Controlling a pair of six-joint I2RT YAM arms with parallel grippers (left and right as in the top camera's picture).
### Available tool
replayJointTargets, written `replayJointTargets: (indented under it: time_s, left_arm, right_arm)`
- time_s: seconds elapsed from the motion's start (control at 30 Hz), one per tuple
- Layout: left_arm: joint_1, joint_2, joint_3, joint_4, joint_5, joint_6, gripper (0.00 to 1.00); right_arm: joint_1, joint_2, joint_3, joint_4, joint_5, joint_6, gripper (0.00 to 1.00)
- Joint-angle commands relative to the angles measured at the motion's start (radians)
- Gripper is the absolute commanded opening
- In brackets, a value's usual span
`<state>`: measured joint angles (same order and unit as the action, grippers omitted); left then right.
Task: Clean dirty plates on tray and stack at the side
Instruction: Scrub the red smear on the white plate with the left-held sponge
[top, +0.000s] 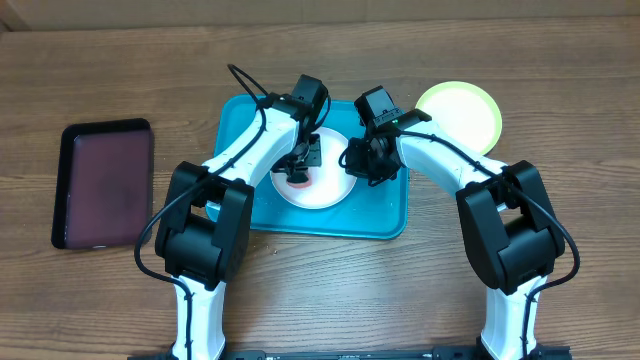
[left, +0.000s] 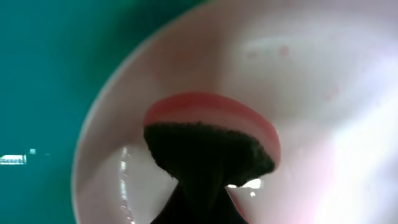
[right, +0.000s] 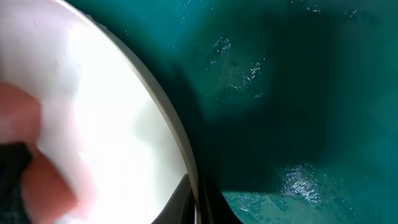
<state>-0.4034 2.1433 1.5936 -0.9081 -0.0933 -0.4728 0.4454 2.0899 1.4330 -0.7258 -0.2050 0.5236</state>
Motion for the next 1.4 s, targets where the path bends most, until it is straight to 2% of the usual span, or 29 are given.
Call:
replayJointTargets:
  time_s: [0.0,0.23,0.43,0.63,0.8,0.97,1.07,1.37]
  left_arm:
    - [0.008,0.003,0.032,0.027,-0.047,-0.014,0.04]
    - [0.007,0.045,0.029,0.080,0.217,-0.014,0.04]
    - [0.004,0.108,0.029,0.048,0.362,0.016,0.04]
    - [0.034,0.113,0.040,-0.063,0.321,0.163,0.05]
    - [0.100,0.113,0.084,-0.188,0.126,0.158,0.04]
    - [0.164,0.113,0.158,-0.273,0.049,0.146,0.04]
    - [0.181,0.113,0.166,-0.252,0.066,0.116,0.04]
    - [0.134,0.113,0.149,-0.125,0.320,0.118,0.04]
  right_arm:
    - [-0.001,0.014,-0.032,-0.012,0.047,-0.003,0.05]
    - [-0.001,0.014,-0.032,-0.012,0.047,-0.003,0.05]
    - [-0.001,0.014,-0.032,-0.012,0.047,-0.003,0.05]
    - [-0.001,0.014,-0.032,-0.012,0.047,-0.004,0.05]
    - [-0.001,0.014,-0.032,-0.012,0.047,-0.004,0.05]
    - [-0.001,0.014,-0.032,-0.011,0.047,-0.004,0.05]
    - [-0.001,0.014,-0.032,-0.006,0.047,-0.004,0.05]
    - [-0.001,0.014,-0.032,-0.005,0.047,-0.003,0.05]
